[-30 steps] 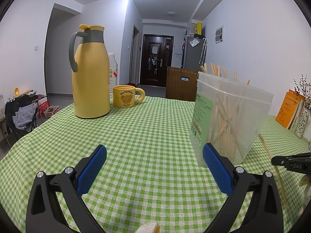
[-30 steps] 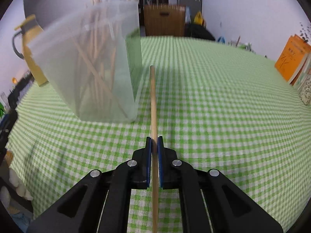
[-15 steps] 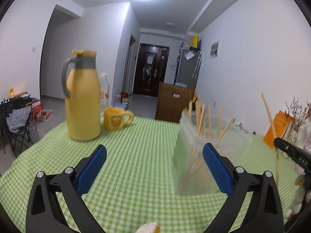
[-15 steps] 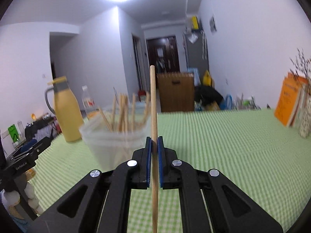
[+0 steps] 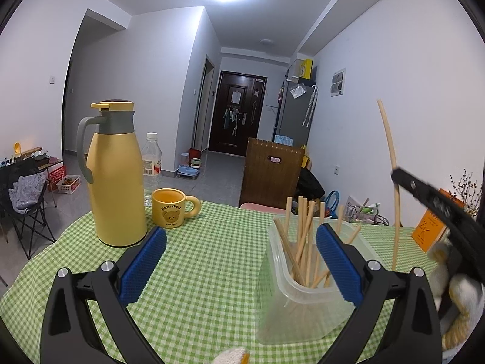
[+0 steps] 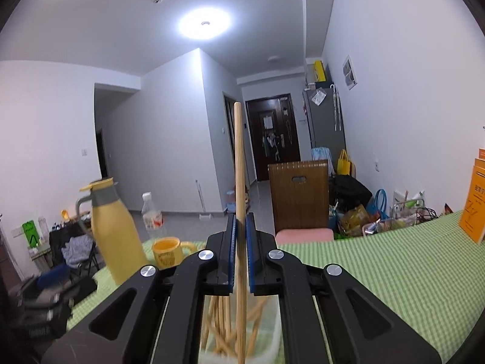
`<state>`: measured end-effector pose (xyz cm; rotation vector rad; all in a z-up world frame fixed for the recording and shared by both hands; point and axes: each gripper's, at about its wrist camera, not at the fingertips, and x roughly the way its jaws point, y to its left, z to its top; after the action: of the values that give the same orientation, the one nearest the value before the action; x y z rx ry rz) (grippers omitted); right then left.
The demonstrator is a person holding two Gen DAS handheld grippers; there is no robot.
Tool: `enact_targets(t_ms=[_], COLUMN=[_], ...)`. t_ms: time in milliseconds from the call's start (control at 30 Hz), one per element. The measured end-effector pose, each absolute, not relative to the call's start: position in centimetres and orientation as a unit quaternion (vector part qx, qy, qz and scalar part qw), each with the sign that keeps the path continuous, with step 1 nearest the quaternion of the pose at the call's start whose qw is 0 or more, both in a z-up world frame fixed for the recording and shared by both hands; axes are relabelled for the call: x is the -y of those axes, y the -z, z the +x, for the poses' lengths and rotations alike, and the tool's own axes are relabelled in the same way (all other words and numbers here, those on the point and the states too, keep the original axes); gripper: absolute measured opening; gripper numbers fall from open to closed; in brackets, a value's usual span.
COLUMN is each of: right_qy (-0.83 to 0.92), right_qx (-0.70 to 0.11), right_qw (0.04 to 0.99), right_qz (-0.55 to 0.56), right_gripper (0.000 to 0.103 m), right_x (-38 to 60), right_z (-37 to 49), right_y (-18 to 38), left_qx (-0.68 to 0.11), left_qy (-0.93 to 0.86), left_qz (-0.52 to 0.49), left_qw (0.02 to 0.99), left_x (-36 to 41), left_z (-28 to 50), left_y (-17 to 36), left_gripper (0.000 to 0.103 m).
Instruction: Organize utensils
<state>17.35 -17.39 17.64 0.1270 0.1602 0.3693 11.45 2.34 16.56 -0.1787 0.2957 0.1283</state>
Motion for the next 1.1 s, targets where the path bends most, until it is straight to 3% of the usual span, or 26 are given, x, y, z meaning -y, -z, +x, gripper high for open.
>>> enact_targets(t_ms=[467,533,567,667,700,733,1100], right_qy=[-0.178,-0.178,-0.173,-0.168,-0.166,-0.167,-0.158], right_qx=[-0.103,-0.113,-0.109,-0.103,-0.101,-0.097,-0.12], right_qw=[0.978,0.978,0.979,0.98,0.981,0.981,0.979], right_qz=[0.019,0.009,0.005,-0.008,-0.013,-0.017,-0.033], right_gripper=[0.008,0.038,0.067,0.076,0.09,0.096,0.096], right_x=[15.4,15.6,15.8,17.0,17.2,17.3,18.6], right_z=[19.8,18.8,18.1,15.0,14.0,13.2,4.1], right_y=[-14.0,-13.5,-13.3,-13.1,-13.1,-13.1,-12.6], left_qx=[-0.154,-0.156,-0.156,-0.149,-0.145,-0.142,-0.101], left_qy=[-0.087,-0.086,-0.085,-0.082,-0.08,-0.078,-0.043], left_qz=[-0.068,-0.068,-0.066,-0.064,-0.063,-0.064,-0.048], left_qw=[0.982,0.982,0.982,0.983,0.984,0.985,0.993], left_x=[-3.1,-3.3,-3.3,-3.4,-3.3,-3.3,-1.6], left_z=[12.8,12.6,12.3,11.3,10.7,10.2,2.8], left_y=[-15.5,-15.3,-15.2,-15.0,-15.0,-15.1,-15.8], left_gripper=[0.096,0.096,0.096,0.096,0.096,0.096,0.096])
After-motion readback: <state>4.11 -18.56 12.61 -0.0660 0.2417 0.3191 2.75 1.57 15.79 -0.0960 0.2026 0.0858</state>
